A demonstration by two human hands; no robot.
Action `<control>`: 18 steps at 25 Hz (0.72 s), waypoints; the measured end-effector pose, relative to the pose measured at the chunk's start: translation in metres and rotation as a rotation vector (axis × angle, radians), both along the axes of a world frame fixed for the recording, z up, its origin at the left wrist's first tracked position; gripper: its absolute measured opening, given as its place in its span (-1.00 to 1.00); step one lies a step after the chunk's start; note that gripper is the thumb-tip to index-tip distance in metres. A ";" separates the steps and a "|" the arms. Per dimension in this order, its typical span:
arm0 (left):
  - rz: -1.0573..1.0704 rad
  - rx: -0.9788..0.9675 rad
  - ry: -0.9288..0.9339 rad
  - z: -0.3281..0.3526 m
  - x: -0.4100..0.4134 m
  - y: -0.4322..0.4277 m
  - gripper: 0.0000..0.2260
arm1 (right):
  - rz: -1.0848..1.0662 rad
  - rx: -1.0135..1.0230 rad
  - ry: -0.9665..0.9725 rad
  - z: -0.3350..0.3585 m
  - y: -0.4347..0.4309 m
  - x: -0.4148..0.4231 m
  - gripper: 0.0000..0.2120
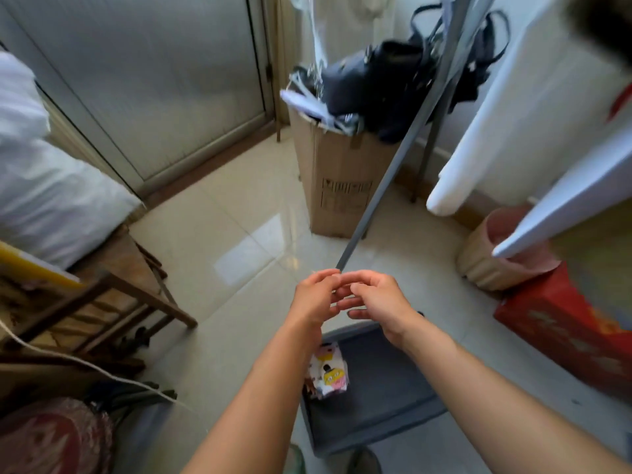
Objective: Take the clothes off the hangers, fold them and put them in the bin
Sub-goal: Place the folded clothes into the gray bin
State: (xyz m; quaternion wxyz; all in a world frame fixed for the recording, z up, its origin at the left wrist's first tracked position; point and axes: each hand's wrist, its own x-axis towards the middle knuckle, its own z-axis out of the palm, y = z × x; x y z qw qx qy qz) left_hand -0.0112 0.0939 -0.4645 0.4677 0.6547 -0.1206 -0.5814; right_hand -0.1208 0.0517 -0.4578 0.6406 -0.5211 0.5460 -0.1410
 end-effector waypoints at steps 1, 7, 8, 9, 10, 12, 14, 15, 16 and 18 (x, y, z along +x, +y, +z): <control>-0.005 -0.041 -0.015 0.030 0.001 -0.002 -0.79 | -0.012 -0.037 -0.018 0.029 -0.002 -0.001 -0.67; -0.050 -0.263 -0.050 0.164 -0.003 0.000 -0.82 | -0.025 -0.274 -0.138 0.164 0.009 0.001 -0.75; -0.054 -0.301 -0.050 0.184 -0.004 0.002 -0.83 | -0.029 -0.309 -0.157 0.181 0.012 0.000 -0.76; -0.060 -0.339 -0.054 0.205 -0.005 0.003 -0.84 | -0.041 -0.346 -0.181 0.201 0.014 -0.001 -0.77; -0.068 -0.381 -0.059 0.228 -0.007 0.005 -0.85 | -0.055 -0.383 -0.204 0.220 0.016 -0.002 -0.77; -0.093 -0.448 -0.080 0.262 -0.009 0.006 -0.86 | -0.069 -0.440 -0.243 0.249 0.017 -0.005 -0.76; -0.124 -0.524 -0.093 0.295 -0.013 0.007 -0.87 | -0.073 -0.503 -0.268 0.276 0.017 -0.012 -0.77; -0.139 -0.565 -0.097 0.309 -0.015 0.006 -0.87 | -0.070 -0.539 -0.284 0.291 0.018 -0.016 -0.78; -0.150 -0.600 -0.094 0.321 -0.016 0.005 -0.86 | -0.072 -0.574 -0.299 0.303 0.018 -0.020 -0.78; -0.175 -0.665 -0.116 0.345 -0.017 0.002 -0.86 | -0.131 -0.665 -0.363 0.335 0.019 -0.028 -0.78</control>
